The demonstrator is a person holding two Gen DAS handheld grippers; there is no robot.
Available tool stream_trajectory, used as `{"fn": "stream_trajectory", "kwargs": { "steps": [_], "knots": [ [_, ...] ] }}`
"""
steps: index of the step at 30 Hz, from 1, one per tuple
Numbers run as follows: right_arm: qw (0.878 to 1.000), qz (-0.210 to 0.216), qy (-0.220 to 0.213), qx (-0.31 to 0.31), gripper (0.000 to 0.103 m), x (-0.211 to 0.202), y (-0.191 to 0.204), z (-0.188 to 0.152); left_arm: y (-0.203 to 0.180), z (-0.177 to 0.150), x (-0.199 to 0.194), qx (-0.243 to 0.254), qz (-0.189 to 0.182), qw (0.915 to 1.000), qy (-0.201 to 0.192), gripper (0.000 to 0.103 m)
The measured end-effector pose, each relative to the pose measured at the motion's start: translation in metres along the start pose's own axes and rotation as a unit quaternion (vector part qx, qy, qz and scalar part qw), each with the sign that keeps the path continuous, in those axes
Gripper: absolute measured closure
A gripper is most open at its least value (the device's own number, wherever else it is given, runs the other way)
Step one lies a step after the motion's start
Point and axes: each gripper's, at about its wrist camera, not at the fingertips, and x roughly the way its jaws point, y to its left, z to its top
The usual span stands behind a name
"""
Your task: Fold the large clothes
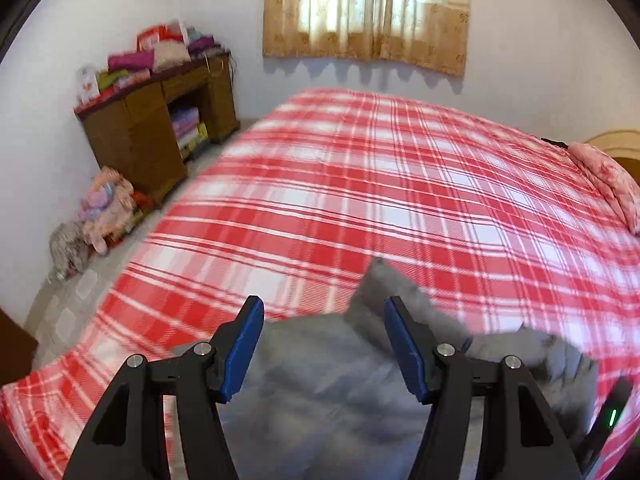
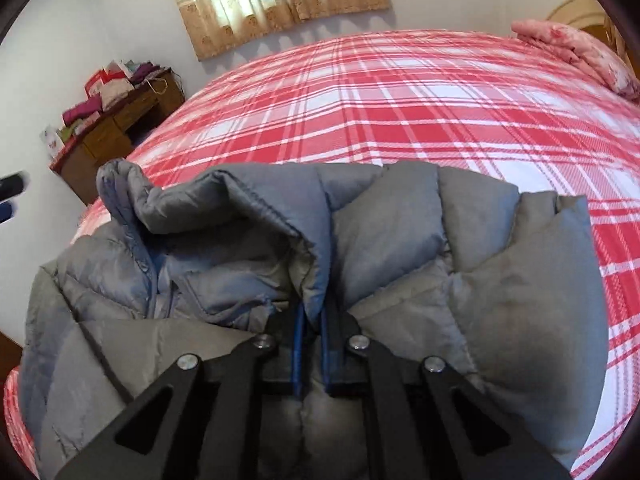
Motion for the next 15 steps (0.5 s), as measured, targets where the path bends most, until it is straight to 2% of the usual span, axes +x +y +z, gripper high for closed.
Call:
{"fn": "stream_trajectory", "kwargs": {
  "steps": [2, 5, 7, 9, 11, 14, 15],
  "knots": [
    [1.000, 0.006, -0.002, 0.005, 0.097, 0.002, 0.001, 0.001, -0.015, 0.008, 0.021, -0.002, -0.018, 0.9995, 0.025, 0.040],
    [1.000, 0.008, -0.005, 0.005, 0.097, 0.003, 0.004, -0.001, -0.040, 0.010, 0.053, 0.002, -0.015, 0.9980, 0.061, 0.040],
    [1.000, 0.015, -0.005, 0.010, 0.097, 0.002, 0.001, -0.002, -0.052, 0.003, 0.066, 0.014, -0.003, 0.9973, 0.073, 0.040],
    [1.000, 0.021, -0.006, 0.015, 0.097, 0.003, 0.000, -0.002, -0.053, -0.007, 0.073, 0.011, -0.012, 0.9962, 0.085, 0.040],
    [0.999, 0.026, -0.007, 0.018, 0.097, 0.003, -0.001, -0.002, -0.046, -0.014, 0.074, 0.002, -0.011, 0.9966, 0.081, 0.041],
    [0.999, 0.031, -0.006, 0.023, 0.097, 0.003, -0.003, -0.003, -0.032, -0.025, 0.067, -0.009, -0.020, 0.9979, 0.061, 0.092],
    [0.999, 0.032, -0.006, 0.024, 0.097, 0.002, -0.003, -0.003, -0.028, -0.030, 0.064, -0.008, -0.021, 0.9978, 0.062, 0.093]
  ]
}}
